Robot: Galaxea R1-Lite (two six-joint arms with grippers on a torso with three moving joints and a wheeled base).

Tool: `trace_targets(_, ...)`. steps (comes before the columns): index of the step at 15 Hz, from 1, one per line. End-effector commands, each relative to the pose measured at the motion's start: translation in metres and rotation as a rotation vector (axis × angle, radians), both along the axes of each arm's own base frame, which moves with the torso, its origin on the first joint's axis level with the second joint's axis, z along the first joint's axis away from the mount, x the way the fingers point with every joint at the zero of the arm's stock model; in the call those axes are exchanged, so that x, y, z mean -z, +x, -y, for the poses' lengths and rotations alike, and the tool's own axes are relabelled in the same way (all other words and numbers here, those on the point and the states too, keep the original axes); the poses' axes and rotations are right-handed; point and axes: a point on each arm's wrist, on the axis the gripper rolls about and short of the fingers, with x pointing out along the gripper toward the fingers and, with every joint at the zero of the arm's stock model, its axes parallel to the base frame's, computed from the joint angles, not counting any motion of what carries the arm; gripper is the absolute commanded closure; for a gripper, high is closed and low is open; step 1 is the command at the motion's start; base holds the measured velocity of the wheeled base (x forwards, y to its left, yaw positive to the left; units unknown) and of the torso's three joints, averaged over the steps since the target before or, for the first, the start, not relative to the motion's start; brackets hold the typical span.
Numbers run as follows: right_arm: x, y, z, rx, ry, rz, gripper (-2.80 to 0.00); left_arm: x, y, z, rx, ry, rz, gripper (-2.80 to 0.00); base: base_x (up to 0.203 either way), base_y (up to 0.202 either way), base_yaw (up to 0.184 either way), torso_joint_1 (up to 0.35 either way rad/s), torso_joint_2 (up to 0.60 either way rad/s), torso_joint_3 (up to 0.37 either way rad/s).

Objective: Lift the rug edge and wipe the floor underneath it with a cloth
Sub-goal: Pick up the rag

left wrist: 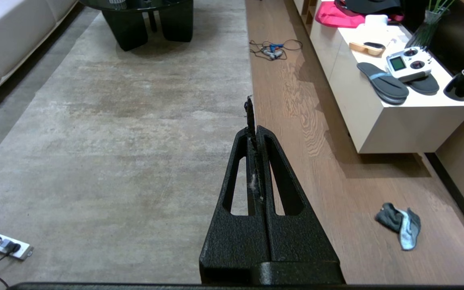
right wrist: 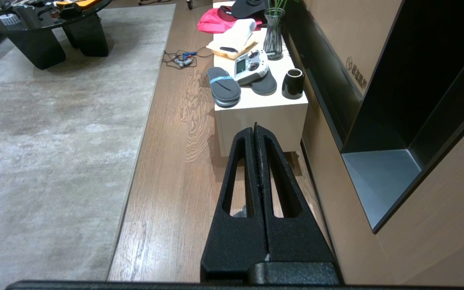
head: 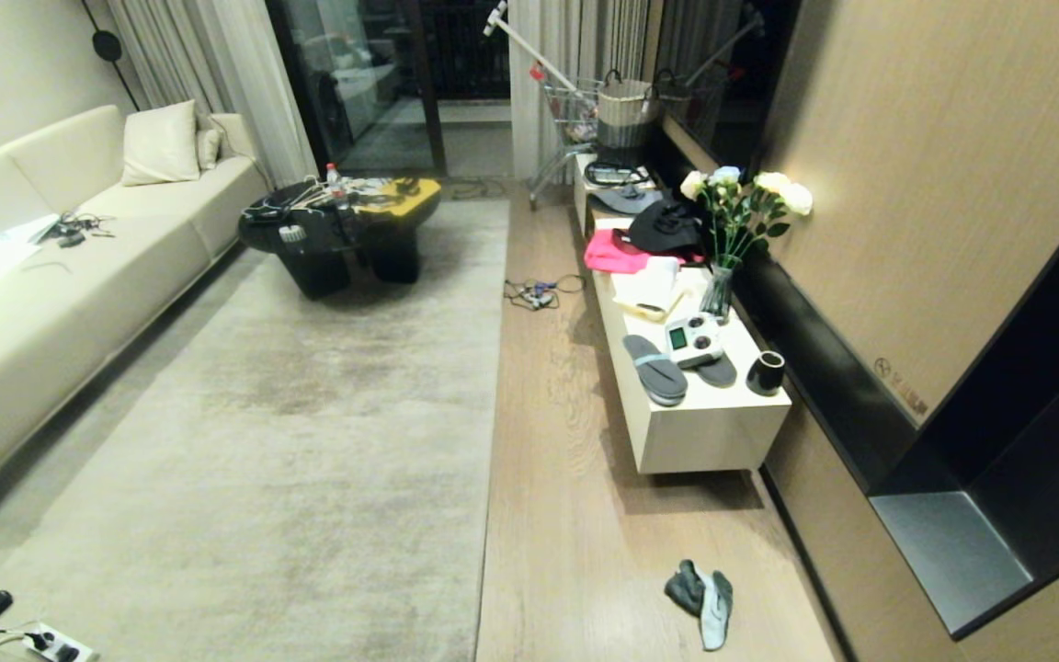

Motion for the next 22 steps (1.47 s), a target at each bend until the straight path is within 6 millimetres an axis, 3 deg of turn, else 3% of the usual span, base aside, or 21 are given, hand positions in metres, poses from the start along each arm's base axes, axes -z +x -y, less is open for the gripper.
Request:
trace_targets(1, 0.0000, 0.0000, 0.0000, 0.000, 0.000, 0.000, 0.00, -0.0001, 0.0001, 0.0000, 0.000, 0.000, -0.001, 0.00, 0.000, 0.000, 0.000, 0.000, 0.00, 0.000)
trace_targets(22, -0.0001, 0.0000, 0.0000, 0.000, 0.000, 0.000, 0.00, 0.0001, 0.0001, 0.0000, 0.000, 0.001, -0.003, 0.00, 0.000, 0.000, 0.000, 0.000, 0.00, 0.000)
